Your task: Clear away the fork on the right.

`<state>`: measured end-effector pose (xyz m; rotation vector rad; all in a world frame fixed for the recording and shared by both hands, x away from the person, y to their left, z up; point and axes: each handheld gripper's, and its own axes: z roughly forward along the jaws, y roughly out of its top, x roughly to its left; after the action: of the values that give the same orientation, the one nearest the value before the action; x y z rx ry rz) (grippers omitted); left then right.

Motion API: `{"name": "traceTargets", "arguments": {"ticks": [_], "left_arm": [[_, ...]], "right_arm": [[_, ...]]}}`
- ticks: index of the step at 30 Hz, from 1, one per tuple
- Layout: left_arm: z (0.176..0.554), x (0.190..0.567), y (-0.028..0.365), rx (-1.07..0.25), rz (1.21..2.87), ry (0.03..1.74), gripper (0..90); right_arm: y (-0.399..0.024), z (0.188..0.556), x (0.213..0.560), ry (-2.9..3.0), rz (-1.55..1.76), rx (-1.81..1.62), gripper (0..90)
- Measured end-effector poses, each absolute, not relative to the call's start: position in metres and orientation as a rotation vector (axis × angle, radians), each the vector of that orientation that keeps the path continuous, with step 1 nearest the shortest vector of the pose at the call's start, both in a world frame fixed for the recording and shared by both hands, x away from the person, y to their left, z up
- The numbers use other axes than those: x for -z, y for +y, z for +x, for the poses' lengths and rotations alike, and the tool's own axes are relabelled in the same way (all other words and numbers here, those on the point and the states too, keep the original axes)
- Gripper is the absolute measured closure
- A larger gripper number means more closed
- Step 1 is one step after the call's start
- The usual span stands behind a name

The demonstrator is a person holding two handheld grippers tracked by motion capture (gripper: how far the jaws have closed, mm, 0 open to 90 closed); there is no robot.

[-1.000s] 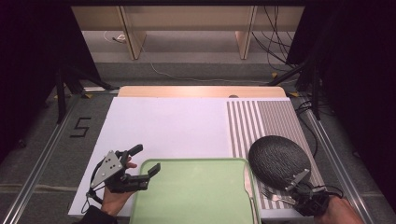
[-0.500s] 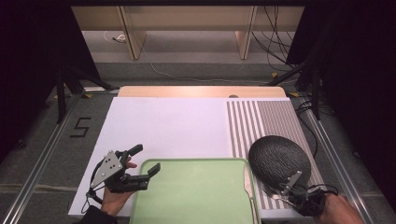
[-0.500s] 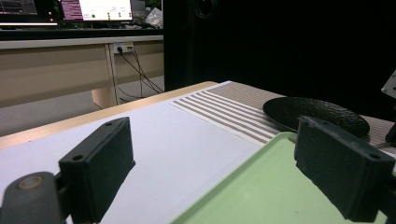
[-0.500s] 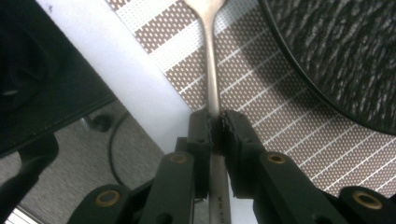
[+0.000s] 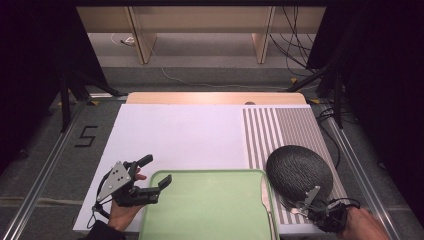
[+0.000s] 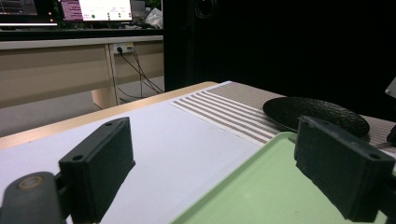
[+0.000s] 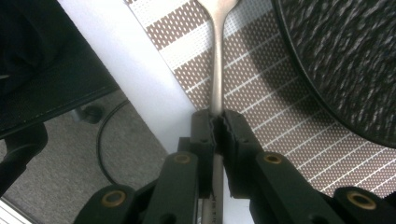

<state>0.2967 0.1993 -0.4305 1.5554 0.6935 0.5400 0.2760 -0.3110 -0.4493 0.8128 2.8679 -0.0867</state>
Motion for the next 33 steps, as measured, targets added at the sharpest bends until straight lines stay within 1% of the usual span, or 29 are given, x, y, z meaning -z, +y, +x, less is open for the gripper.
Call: {"name": "traceTargets", "arguments": {"ticks": [12,23,33], "left_arm": [[0.297,0.43,0.199,-0.54,1.556,0.693,11.4],[0.296,0.43,0.199,-0.542,1.555,0.691,11.4],[0.296,0.43,0.199,-0.541,1.552,0.693,11.4]], "right_arm": [[-0.305,0.273,0.436,2.851,0.751,-0.1,83.9],[-0.302,0.275,0.423,2.809,0.804,-0.46,83.9],[-0.301,0.28,0.416,2.758,0.961,-0.808,83.9]]}}
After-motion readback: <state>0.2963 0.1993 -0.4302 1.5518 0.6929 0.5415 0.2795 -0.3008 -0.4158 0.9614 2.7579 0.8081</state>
